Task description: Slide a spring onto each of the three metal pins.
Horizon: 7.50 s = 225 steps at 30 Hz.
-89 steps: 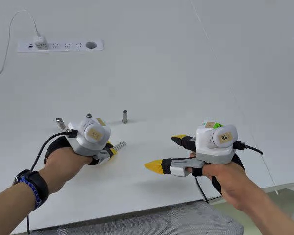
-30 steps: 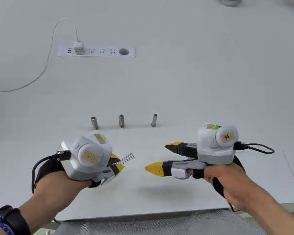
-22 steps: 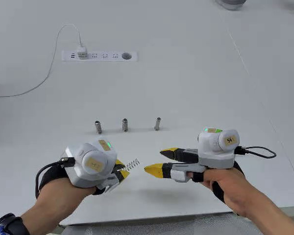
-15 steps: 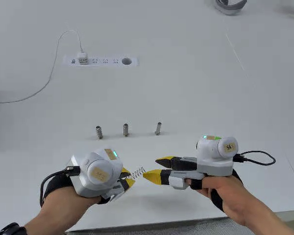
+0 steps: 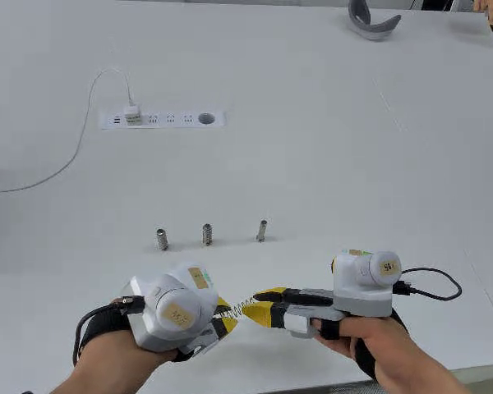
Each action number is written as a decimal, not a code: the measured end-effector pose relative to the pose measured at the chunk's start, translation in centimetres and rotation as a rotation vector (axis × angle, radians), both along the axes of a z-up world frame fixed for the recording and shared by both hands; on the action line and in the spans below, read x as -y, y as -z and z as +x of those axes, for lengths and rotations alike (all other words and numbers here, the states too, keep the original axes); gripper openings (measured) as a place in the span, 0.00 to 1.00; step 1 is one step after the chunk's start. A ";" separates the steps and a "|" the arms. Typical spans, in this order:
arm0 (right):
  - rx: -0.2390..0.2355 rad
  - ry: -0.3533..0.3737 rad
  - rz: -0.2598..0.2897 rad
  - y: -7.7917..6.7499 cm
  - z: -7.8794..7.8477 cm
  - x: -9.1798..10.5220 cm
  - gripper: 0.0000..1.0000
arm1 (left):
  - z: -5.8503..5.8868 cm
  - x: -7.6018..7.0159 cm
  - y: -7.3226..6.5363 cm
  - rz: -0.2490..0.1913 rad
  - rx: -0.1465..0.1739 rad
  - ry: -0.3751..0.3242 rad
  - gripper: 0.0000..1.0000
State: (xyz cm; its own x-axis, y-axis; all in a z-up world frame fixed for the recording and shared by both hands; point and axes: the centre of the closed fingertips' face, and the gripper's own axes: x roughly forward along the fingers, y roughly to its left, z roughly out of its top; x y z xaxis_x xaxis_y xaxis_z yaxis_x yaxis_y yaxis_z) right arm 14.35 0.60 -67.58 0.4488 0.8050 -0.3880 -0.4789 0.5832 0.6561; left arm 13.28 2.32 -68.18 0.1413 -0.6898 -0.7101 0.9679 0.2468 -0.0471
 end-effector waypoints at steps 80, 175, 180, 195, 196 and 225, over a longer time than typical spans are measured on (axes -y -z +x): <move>0.197 -0.607 -0.450 -4.2 -1.5 1.3 0.13 | -0.5 4.8 -3.8 -0.145 0.059 0.170 0.10; 0.064 -0.358 -0.640 1.2 7.1 10.8 0.12 | 6.7 -4.9 1.4 -0.185 -0.035 -0.356 0.52; 0.067 -0.367 -0.656 1.2 8.2 11.2 0.12 | 7.1 -5.5 1.2 -0.190 -0.032 -0.387 0.54; 0.067 -0.397 -0.692 1.2 10.7 10.6 0.12 | 8.0 -6.6 0.7 -0.205 -0.029 -0.428 0.65; 0.069 -0.399 -0.694 1.2 10.8 10.5 0.12 | 8.0 -6.7 0.7 -0.206 -0.029 -0.430 0.65; 0.091 -0.482 -0.737 1.0 13.1 7.6 0.12 | 8.0 -9.1 1.3 -0.216 -0.055 -0.500 0.68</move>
